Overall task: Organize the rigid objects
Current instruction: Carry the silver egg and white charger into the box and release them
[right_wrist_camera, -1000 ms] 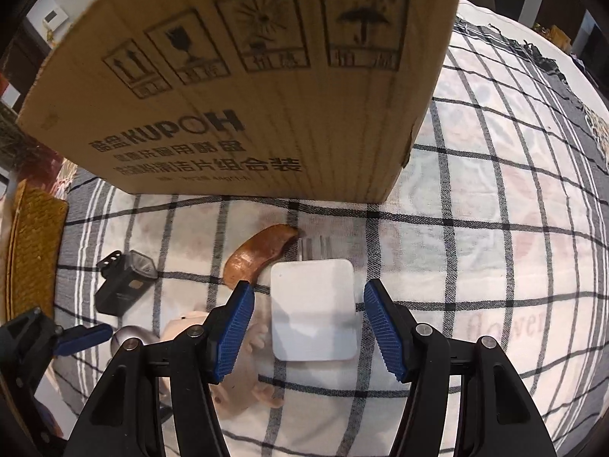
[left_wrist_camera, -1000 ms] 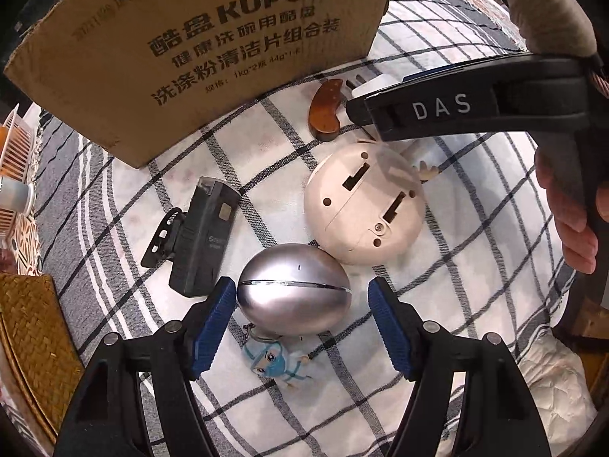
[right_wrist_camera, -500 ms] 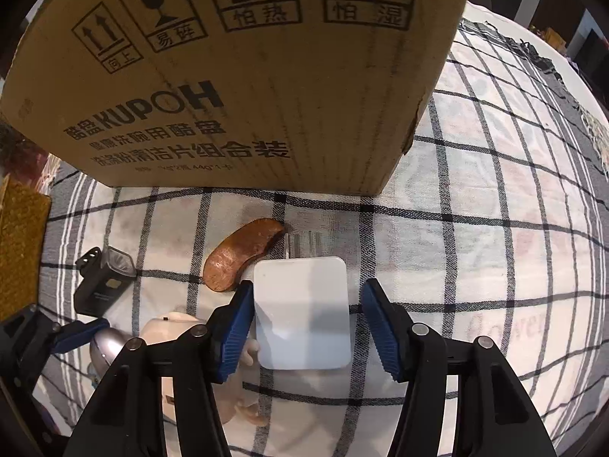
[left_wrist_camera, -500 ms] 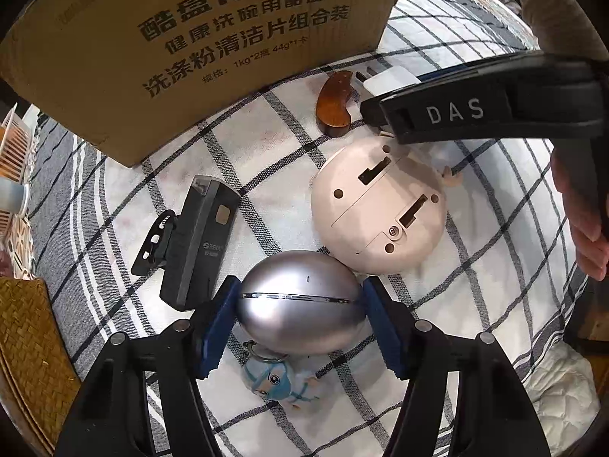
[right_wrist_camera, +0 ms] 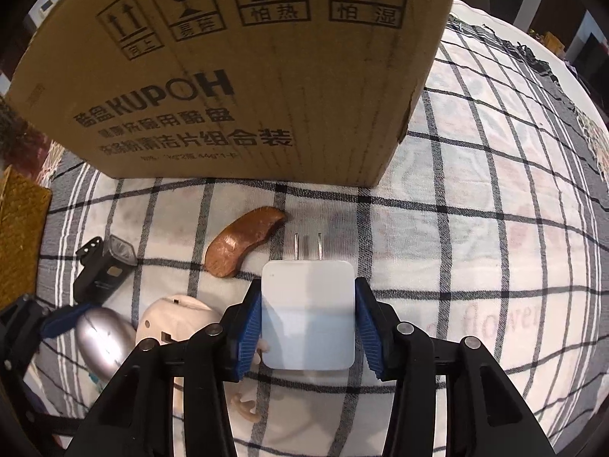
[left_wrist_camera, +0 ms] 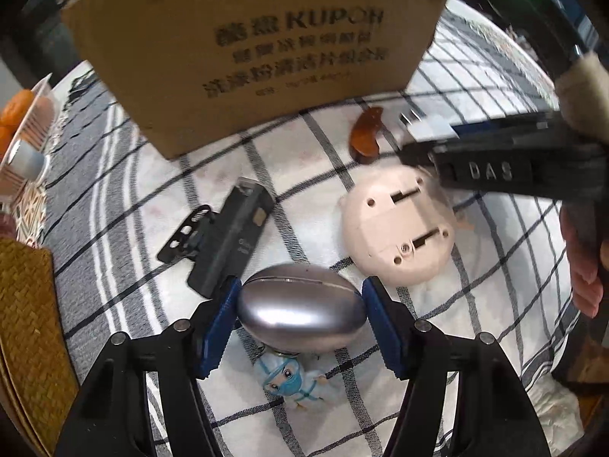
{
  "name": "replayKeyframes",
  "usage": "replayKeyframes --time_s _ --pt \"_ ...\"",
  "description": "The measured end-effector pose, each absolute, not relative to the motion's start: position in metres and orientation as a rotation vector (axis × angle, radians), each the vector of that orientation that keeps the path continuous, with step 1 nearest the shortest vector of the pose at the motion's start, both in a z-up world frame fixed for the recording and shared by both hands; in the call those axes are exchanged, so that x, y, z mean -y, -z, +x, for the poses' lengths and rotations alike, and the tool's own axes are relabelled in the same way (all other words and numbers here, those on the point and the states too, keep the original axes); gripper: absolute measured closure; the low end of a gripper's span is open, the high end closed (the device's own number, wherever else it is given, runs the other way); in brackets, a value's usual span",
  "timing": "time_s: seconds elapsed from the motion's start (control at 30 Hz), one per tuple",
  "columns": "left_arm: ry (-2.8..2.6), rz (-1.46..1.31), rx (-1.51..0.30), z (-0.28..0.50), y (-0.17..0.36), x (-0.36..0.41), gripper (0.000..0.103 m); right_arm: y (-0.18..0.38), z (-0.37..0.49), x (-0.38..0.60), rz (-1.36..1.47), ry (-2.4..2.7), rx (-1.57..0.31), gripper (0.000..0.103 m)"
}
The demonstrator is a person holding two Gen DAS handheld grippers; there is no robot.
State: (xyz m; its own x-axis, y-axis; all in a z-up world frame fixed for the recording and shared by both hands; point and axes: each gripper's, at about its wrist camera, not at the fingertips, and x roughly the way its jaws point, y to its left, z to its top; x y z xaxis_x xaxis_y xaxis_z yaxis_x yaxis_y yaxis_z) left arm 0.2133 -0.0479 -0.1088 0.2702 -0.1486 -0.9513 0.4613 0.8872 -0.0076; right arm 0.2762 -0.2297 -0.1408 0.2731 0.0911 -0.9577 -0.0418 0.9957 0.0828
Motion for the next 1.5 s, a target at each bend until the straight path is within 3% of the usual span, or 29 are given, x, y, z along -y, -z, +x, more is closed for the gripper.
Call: replayKeyframes --time_s 0.87,1.5 --pt "0.296 0.085 -1.007 0.213 0.044 0.034 0.038 0.074 0.252 0.233 0.039 -0.087 -1.107 0.056" --pt "0.284 0.061 -0.762 0.209 -0.044 0.025 0.038 -0.019 0.232 0.226 0.051 -0.097 -0.793 0.056"
